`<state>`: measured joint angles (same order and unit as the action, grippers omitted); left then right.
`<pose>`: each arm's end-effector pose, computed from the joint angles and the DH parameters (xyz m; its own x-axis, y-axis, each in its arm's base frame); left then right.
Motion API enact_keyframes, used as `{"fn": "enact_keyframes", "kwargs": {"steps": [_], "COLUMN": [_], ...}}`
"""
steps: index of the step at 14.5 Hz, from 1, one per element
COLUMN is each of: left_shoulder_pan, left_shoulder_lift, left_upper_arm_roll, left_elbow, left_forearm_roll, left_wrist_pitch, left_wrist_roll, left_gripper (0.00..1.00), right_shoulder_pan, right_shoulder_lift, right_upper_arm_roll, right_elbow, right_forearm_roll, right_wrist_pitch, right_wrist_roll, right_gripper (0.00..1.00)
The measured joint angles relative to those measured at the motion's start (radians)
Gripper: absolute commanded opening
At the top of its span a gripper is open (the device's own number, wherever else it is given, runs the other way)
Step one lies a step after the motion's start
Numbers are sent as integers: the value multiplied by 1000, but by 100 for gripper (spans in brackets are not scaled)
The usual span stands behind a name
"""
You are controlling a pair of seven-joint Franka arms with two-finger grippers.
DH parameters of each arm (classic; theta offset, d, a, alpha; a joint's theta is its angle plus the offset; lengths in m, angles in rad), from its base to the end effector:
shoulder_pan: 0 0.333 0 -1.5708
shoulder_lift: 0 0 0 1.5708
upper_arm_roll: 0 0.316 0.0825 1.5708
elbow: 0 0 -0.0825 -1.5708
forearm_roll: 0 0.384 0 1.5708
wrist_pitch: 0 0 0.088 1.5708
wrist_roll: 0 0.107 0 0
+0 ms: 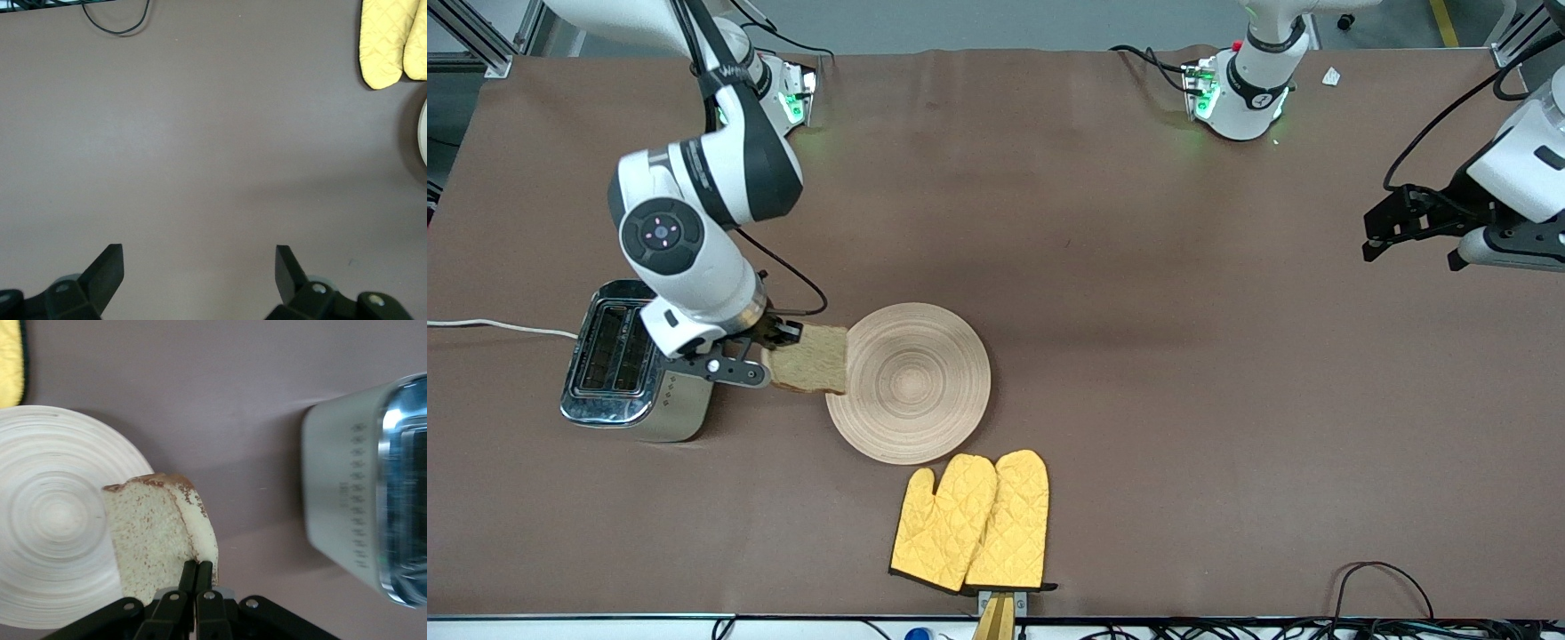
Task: Move plate and put bread in toaster
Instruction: 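Grasp the bread slice with the right gripper and lift it, then carry the bread over the toaster slot with the right gripper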
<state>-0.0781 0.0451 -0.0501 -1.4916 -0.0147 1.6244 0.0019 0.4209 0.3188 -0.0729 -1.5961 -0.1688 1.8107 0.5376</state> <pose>0.5698 -0.0742 0.6417 0.9879 -0.1282 0.0877 -0.1302 -0.9914 0.0168 0.6080 0.2109 0.4417 0.9904 -0.1379 0.0004 -0.1349 -0.9683 0.2101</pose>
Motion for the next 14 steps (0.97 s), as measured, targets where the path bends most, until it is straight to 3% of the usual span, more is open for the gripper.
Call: {"fn": "enact_keyframes", "kwargs": {"steps": [4,9,14], "left_shoulder_pan": [-7,49,49], "left_shoulder_lift": [0,0,0], "left_upper_arm_roll": [26,-27,-31], "left_elbow": [0,0,0], "left_forearm_roll": [0,0,0], "left_wrist_pitch": [-2,-3,-3], "left_wrist_roll": [13,13,13], "left_gripper": [100,100,100], "right_shoulder_pan": [77,122,126], "right_shoulder_lift": [1,15,73], "right_upper_arm_roll": [1,1,-1], "right_elbow": [65,64,37], "right_forearm_roll": [-315,-605,-785], "right_wrist_pitch": [-240,-424,-496], "right_wrist_roll": [112,203,253], "right_gripper": [0,0,0]}}
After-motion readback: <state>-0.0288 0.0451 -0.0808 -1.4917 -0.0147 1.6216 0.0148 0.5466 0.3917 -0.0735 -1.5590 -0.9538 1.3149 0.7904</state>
